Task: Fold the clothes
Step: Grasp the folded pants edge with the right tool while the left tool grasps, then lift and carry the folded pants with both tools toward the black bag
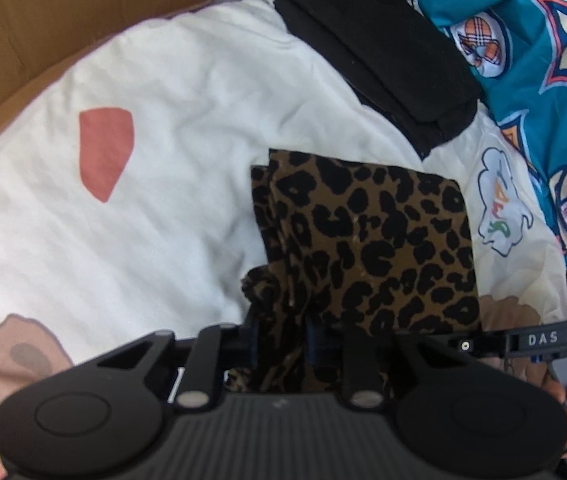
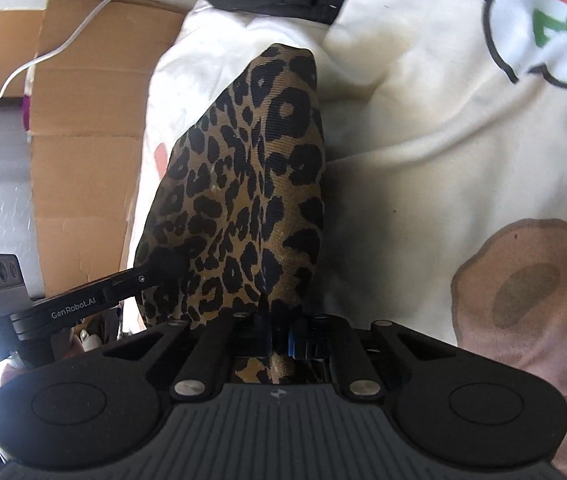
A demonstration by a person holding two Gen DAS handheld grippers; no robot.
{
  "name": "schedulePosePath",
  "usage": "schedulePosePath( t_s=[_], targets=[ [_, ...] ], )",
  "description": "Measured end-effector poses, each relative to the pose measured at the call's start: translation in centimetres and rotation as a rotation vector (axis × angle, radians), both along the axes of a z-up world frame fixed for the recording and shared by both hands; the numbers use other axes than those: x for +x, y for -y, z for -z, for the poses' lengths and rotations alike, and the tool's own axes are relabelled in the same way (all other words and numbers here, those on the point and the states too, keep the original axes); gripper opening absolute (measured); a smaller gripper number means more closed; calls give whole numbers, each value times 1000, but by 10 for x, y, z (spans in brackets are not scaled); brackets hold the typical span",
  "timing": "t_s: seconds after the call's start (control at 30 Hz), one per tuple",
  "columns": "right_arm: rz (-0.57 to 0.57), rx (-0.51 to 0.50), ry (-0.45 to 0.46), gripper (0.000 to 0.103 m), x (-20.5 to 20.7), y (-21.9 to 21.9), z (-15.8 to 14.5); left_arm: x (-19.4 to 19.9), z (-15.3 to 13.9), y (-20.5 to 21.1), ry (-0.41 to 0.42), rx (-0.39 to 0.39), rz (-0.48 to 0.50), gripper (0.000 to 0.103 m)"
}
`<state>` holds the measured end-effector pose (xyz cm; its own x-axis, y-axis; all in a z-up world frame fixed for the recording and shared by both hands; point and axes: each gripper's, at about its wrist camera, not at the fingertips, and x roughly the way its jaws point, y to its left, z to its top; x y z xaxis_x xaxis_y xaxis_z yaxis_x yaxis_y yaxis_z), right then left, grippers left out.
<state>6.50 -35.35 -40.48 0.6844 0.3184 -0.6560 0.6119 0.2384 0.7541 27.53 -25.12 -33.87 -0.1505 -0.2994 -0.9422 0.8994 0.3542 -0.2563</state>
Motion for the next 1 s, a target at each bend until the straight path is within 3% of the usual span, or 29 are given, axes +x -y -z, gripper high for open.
schedulePosePath(
  t_s=[0.27, 0.53, 0.83, 1.0],
  targets=[
    [-106, -104, 75, 5, 0, -2, -44, -12, -49, -32, 65, -49, -137, 20],
    [-147, -195, 90, 4, -9, -3, -122, -35, -117, -67, 108, -127, -244, 20],
    [-216, -361, 189, 4, -16, -7, -254, -67, -226, -103, 188, -272, -381, 20],
    [-283, -455, 207, 4, -27, -18, -319, -89, -288, -120, 244, -340, -407, 19]
  ],
)
